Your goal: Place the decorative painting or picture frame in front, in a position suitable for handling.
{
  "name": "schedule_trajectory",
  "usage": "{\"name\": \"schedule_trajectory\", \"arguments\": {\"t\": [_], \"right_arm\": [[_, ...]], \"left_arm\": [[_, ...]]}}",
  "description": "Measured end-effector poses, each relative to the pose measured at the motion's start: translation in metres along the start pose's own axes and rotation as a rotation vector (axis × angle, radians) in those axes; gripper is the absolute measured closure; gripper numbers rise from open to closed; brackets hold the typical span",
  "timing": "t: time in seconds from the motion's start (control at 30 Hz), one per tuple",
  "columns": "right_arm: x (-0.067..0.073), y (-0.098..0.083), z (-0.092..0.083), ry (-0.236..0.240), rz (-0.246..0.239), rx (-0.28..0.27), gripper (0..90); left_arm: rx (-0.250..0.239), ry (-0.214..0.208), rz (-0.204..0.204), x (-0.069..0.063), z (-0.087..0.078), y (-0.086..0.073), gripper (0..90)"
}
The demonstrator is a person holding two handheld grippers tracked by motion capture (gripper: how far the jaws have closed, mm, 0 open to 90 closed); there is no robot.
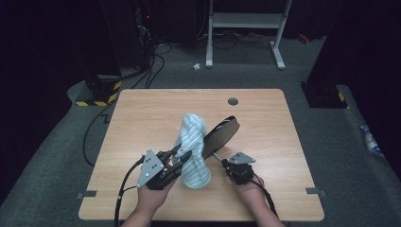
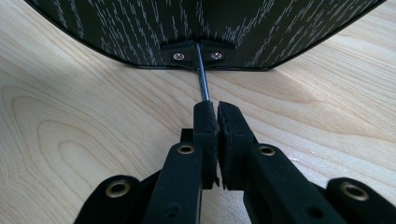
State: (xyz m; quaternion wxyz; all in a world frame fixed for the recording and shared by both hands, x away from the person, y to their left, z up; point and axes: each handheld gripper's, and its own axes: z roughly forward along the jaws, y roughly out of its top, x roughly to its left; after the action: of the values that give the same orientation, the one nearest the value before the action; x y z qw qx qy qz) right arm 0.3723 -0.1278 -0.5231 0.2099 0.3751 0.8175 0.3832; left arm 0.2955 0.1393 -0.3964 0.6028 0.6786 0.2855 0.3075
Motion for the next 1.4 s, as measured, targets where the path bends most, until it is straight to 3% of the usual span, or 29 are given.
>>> {"name": "schedule_trajectory", "arguments": {"t": [0.2, 0.53, 0.63, 0.87, 1.03, 1.13, 1.27, 1.4], "right_arm": [[0.001, 0.000, 0.000, -0.004, -0.008, 0.000, 86.6], [0.003, 0.000, 0.000, -0.013, -0.028, 0.004, 88.0], [0.002, 0.000, 0.000, -0.010, -0.028, 0.004, 88.1], [0.003, 0.000, 0.001, -0.013, -0.020, 0.013, 88.1], [0.004, 0.000, 0.001, -0.025, -0.045, 0.014, 88.2], [0.005, 0.000, 0.001, -0.029, -0.046, 0.015, 88.3], [0.006, 0.000, 0.001, -0.036, -0.054, 0.015, 88.3], [0.007, 0.000, 0.001, -0.040, -0.051, 0.020, 88.2]], "left_arm": [[0.019, 0.010, 0.017, -0.001, 0.013, -0.002, 66.9], [0.047, 0.023, 0.029, 0.001, 0.011, -0.018, 67.2], [0.085, 0.026, 0.036, 0.001, 0.010, -0.027, 67.1], [0.166, 0.018, -0.001, 0.002, 0.015, -0.061, 67.2], [0.253, 0.004, -0.016, 0.003, 0.025, -0.085, 67.3], [0.281, 0.000, -0.032, 0.005, 0.028, -0.095, 67.3], [0.254, -0.007, -0.050, 0.006, 0.021, -0.088, 67.2], [0.174, 0.003, -0.055, 0.003, 0.005, -0.066, 67.2]]}}
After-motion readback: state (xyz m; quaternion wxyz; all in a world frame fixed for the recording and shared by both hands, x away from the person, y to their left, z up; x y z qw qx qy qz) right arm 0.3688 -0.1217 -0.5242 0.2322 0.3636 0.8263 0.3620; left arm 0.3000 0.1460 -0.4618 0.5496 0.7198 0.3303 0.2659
